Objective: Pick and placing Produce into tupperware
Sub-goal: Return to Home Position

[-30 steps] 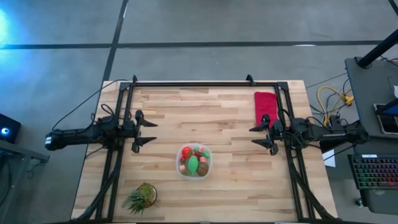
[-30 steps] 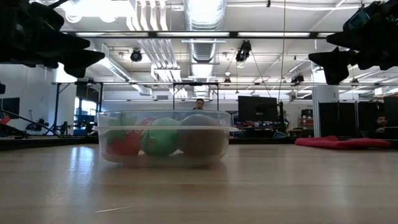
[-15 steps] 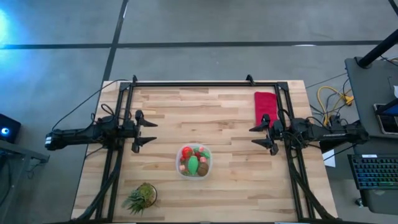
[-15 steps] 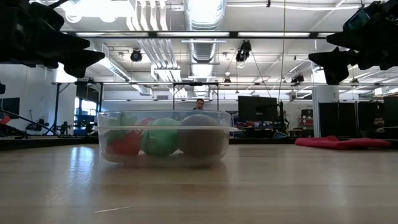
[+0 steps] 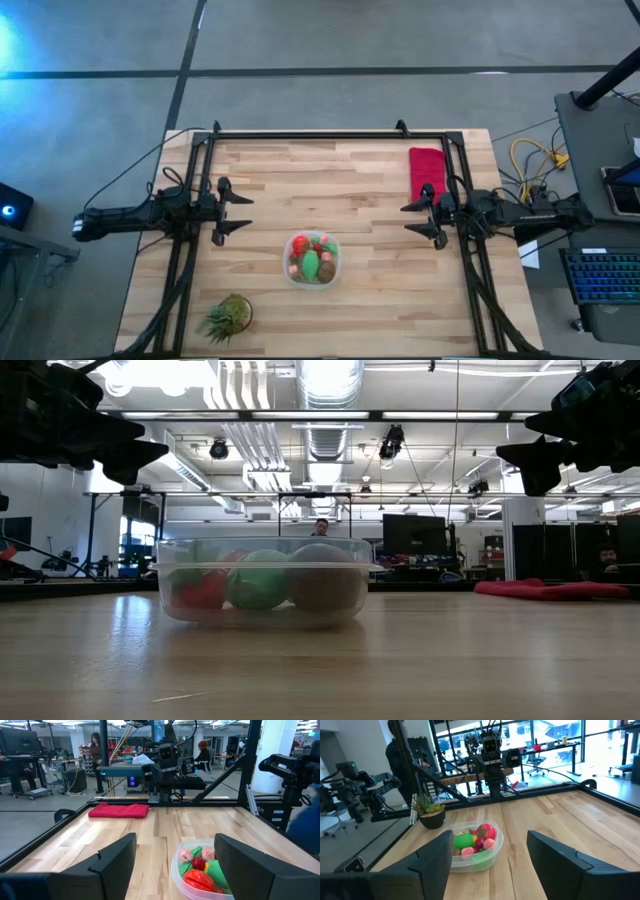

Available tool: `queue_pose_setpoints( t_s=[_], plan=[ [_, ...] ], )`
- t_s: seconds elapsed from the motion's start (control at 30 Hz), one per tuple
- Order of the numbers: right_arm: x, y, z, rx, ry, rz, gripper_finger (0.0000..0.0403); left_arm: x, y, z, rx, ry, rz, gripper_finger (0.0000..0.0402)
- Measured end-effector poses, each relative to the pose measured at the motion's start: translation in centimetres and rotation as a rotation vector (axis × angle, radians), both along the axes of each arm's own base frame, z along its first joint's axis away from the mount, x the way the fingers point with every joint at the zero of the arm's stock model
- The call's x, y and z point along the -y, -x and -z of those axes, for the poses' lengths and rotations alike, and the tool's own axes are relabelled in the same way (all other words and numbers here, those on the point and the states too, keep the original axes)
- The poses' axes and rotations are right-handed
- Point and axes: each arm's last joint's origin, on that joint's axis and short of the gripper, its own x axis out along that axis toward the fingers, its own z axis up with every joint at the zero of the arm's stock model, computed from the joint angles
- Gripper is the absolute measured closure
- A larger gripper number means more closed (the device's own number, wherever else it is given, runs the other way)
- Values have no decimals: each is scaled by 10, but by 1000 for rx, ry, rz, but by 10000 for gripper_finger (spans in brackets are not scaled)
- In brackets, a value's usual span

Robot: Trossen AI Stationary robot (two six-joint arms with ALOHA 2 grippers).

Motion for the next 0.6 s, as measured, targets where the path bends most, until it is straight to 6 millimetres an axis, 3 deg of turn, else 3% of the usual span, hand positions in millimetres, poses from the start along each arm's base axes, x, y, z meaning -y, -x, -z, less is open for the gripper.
queue_pose_setpoints(
  t_s=[0.6],
  plan=[
    [0,0,0,0,0,1,160,0,0,0,0,0,0,146]
  ],
)
